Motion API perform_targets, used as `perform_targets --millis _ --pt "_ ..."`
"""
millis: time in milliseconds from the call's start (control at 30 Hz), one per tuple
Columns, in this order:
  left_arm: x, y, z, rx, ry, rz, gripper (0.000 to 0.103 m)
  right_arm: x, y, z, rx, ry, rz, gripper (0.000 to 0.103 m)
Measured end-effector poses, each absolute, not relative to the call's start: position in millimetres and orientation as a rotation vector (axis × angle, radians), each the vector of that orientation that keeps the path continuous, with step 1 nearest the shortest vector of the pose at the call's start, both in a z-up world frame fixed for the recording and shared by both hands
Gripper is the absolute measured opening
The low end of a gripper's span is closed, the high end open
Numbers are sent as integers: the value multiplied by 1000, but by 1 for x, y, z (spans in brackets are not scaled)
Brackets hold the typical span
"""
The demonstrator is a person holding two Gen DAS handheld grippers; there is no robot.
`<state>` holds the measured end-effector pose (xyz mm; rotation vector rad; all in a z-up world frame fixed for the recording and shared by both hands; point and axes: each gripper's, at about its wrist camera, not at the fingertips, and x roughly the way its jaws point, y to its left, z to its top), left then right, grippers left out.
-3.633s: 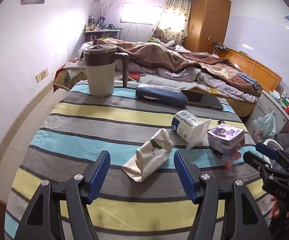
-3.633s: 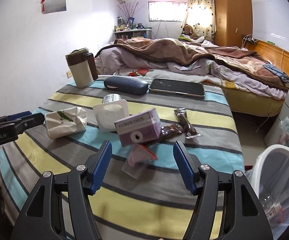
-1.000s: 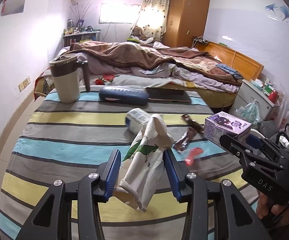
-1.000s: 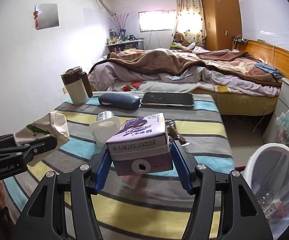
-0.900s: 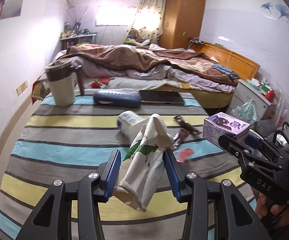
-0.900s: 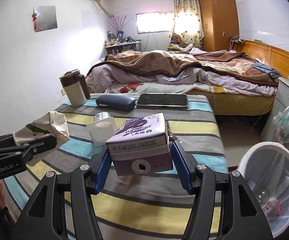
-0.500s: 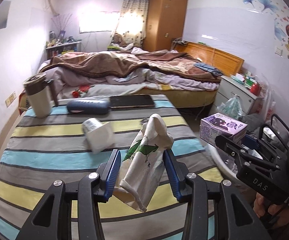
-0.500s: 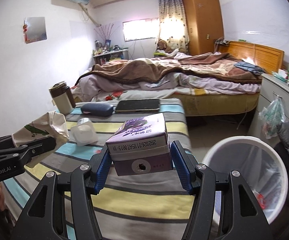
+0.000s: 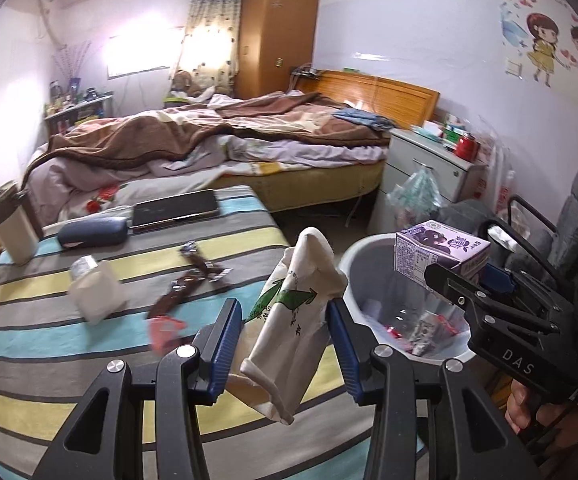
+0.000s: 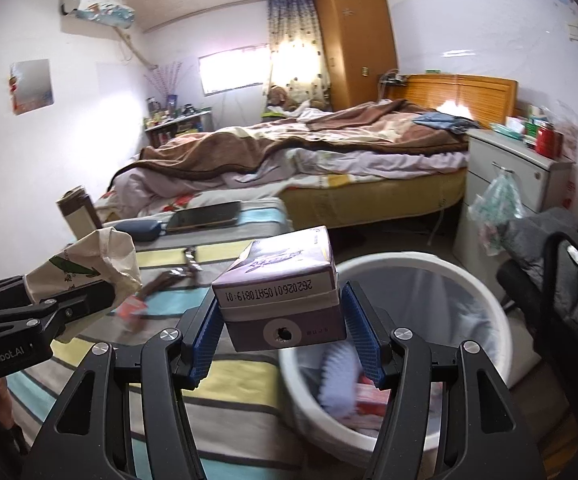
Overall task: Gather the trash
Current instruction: 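Carry the white bag with the left tool while the right tool carries the juice box to the bin, then open the left tool to drop the bag while the right tool drops the juice box into the bin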
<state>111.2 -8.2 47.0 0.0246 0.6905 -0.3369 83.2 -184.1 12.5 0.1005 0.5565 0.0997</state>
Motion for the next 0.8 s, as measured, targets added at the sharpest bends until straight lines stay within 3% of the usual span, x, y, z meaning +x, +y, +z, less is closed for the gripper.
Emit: perform_targets --millis 433,800 --pt "126 -87 33 67 726 -458 46 78 -239 -1 134 599 -27 60" --pt "150 -132 -9 78 829 -513 47 89 -264 -32 148 731 -73 60"
